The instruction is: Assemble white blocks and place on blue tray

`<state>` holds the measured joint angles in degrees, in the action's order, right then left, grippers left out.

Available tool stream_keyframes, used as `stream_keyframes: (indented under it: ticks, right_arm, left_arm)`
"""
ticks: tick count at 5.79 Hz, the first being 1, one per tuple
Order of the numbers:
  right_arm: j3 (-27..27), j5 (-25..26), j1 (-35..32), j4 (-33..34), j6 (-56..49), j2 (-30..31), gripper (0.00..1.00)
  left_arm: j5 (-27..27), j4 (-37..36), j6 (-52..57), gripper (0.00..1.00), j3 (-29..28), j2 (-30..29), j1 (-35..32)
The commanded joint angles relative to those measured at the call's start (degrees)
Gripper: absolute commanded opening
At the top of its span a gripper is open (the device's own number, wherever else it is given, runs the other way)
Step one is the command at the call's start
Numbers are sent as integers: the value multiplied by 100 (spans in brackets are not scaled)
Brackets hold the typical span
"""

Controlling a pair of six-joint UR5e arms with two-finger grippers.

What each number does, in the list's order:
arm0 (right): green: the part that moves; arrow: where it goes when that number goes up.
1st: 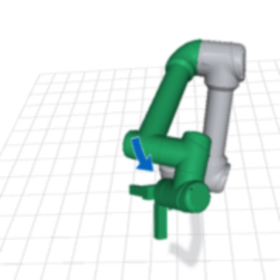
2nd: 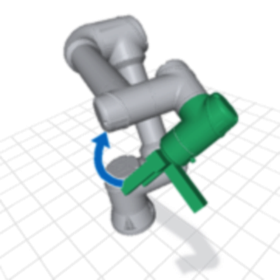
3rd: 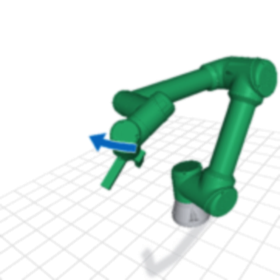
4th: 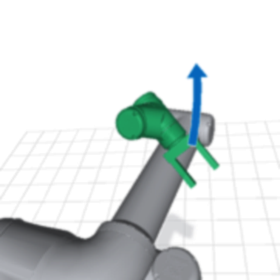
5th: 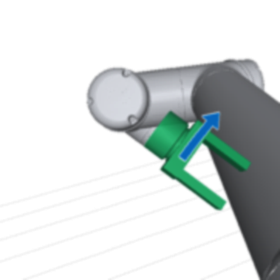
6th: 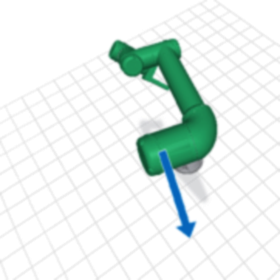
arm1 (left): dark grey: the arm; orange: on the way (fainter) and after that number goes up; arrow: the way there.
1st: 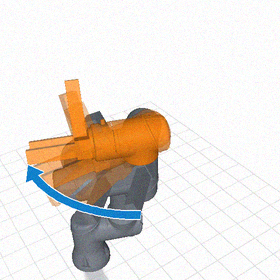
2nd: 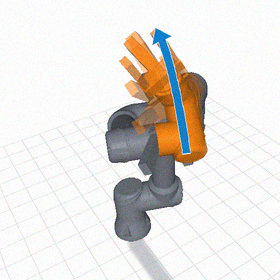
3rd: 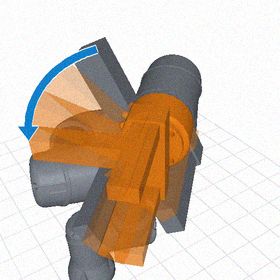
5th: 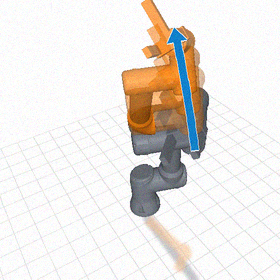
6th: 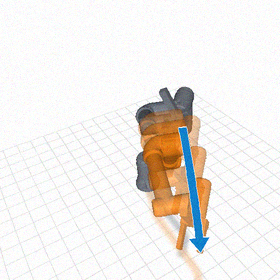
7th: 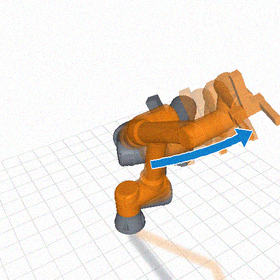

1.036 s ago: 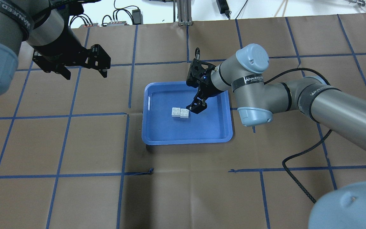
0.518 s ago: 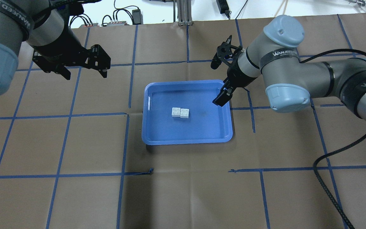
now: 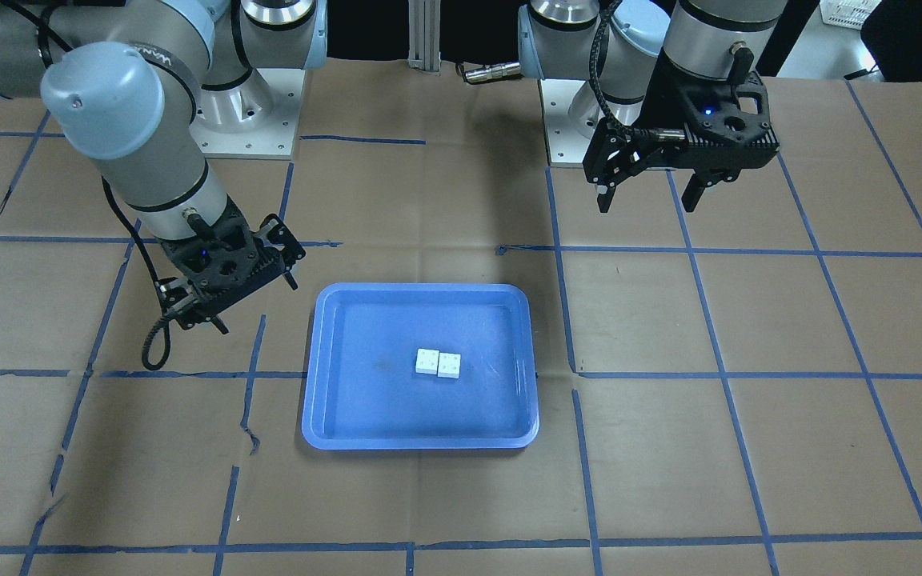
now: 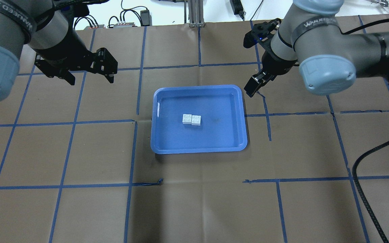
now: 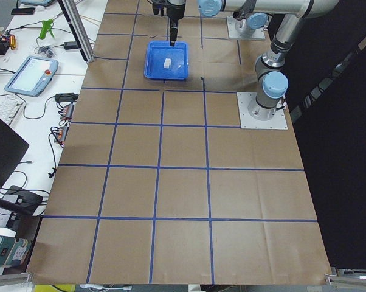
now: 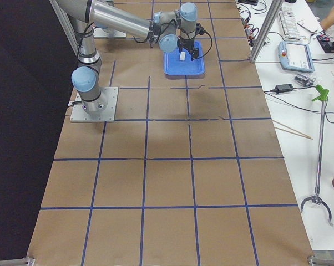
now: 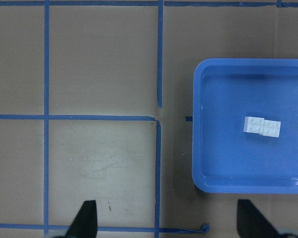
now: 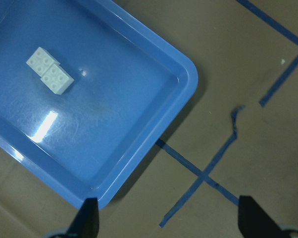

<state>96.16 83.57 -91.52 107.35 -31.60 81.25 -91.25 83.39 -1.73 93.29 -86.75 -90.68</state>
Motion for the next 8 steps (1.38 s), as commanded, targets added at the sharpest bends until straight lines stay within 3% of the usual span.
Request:
stream_keyframes:
  ticks: [1,4,6,8]
  right_arm:
    - [-1007,151,404,-1447,811,57,100]
    - [-1950,615,767,-2681,1618,390,100]
    - [-1943,539,645,-2973,3221,444,100]
    - [-1917,538,136,-2922,3937,383,100]
  left_arm:
    - [10,2,6,99,5,0,7]
    - [28,2,24,99,5,0,68]
    - [28,2,32,99,-13,0,86]
    - [45,-24,24,99,-13,-9,86]
